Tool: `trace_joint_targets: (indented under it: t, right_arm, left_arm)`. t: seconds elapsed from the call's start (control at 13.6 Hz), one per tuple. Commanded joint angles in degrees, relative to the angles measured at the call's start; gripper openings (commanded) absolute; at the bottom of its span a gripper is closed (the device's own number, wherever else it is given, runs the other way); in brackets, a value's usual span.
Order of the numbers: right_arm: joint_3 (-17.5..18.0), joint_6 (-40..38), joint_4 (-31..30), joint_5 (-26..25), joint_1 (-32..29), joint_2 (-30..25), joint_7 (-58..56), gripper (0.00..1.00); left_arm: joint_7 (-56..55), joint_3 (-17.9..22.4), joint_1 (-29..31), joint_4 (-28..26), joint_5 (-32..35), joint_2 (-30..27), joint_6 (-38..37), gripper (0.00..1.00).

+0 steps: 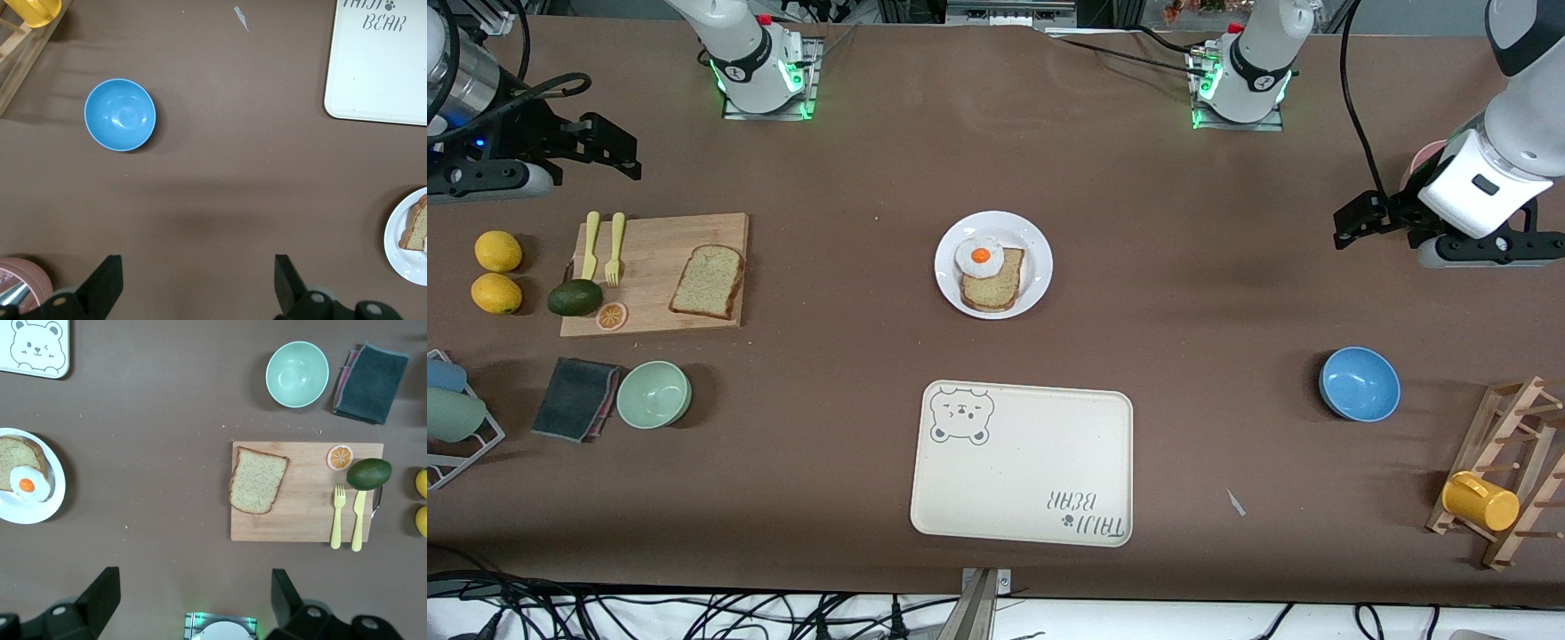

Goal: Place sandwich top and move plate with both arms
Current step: 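Reach the right gripper down to the bread slice on the cutting board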

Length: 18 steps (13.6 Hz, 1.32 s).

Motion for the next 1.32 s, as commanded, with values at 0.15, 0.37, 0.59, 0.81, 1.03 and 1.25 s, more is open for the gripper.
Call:
trace_joint_targets:
  t: [0.15,0.37,0.59,0.81,1.03,1.25]
  right_arm:
    - [1.53,7.03,-6.88,-5.69,0.33,-0.34,0.89,1.0]
    - [2.41,12.74,-12.68,-8.07,0.33,0.01,5.01,1.0]
    - [4.61,20.2,-19.44,-11.76,0.24,0.45,9.66,1.0]
    - [4.88,27.25,-25.6,-13.35,0.24,1.24,13.02,1.0]
    - [4.88,31.55,-28.42,-15.62,0.15,4.04,15.65,1.0]
    - [4.7,38.75,-32.46,-18.18,0.07,6.42,18.2,1.0]
  left_arm:
    - [0.06,-0.2,0.11,0.73,1.85,0.18,-0.3,1.0]
    - [0.06,-0.29,0.11,0.73,1.85,0.09,-0.3,1.0]
    - [0.15,-0.29,0.11,0.64,1.85,0.18,-0.3,1.0]
    - [-0.11,-0.38,-0.06,0.73,1.85,0.18,-0.3,1.0]
    - [0.06,-0.2,0.11,0.73,1.85,0.26,-0.12,1.0]
    - [0.06,-0.29,0.03,0.73,1.85,0.26,-0.21,1.0]
